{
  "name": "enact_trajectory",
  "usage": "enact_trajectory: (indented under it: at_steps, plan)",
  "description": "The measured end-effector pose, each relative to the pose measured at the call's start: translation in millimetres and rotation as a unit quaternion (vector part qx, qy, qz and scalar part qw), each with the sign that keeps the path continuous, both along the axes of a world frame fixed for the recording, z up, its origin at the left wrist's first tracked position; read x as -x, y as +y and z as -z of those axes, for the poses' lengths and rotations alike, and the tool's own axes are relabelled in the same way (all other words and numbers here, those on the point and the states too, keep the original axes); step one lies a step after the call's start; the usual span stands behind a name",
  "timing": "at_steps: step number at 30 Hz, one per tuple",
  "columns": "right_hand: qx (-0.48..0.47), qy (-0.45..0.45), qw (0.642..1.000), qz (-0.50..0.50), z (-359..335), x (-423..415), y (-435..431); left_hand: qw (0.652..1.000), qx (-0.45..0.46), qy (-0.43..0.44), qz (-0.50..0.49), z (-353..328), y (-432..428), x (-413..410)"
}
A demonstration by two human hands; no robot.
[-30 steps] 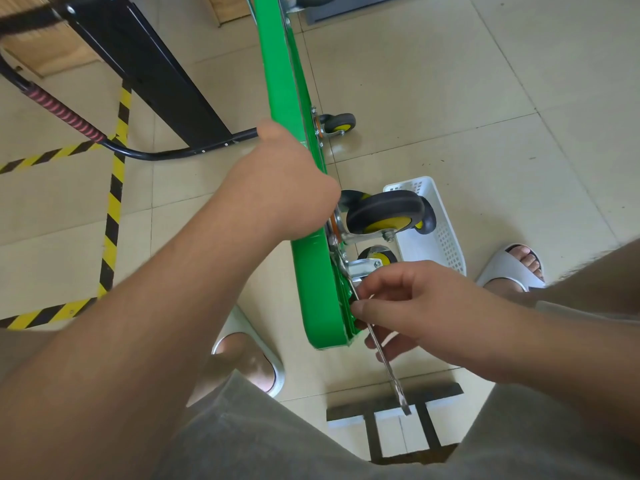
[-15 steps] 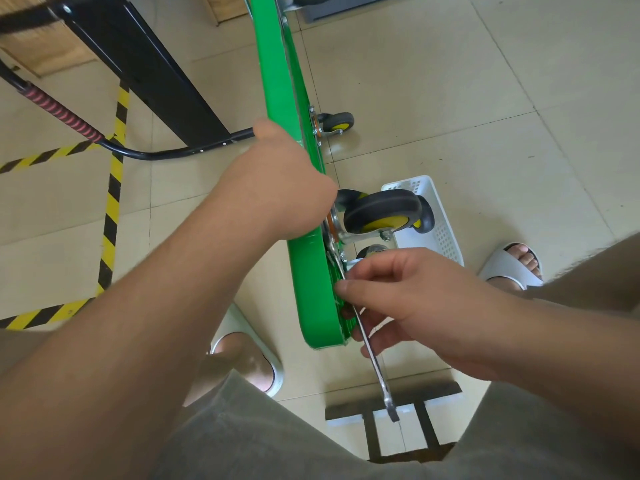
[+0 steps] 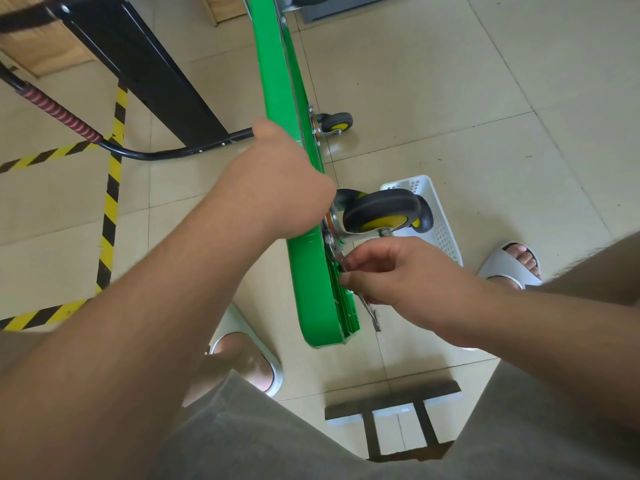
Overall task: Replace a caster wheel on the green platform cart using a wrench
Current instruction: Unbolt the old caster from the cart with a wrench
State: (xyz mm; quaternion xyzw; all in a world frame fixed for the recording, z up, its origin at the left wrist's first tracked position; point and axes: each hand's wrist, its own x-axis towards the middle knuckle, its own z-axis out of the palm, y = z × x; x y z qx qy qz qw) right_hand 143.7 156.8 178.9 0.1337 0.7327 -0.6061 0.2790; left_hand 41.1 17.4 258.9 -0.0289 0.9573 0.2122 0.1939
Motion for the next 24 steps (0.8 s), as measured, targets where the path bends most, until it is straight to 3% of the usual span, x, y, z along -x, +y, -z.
enact_trajectory:
  at_steps: [10,24]
  plan:
    - [0.046,-0.099,0.994,-0.029,-18,-15,4,1.000,0.006,-0.002,-0.006,0,1,1]
    - [0.148,-0.100,0.984,0.030,-35,-11,-1,1.000,0.014,0.006,-0.001,-1,3,0]
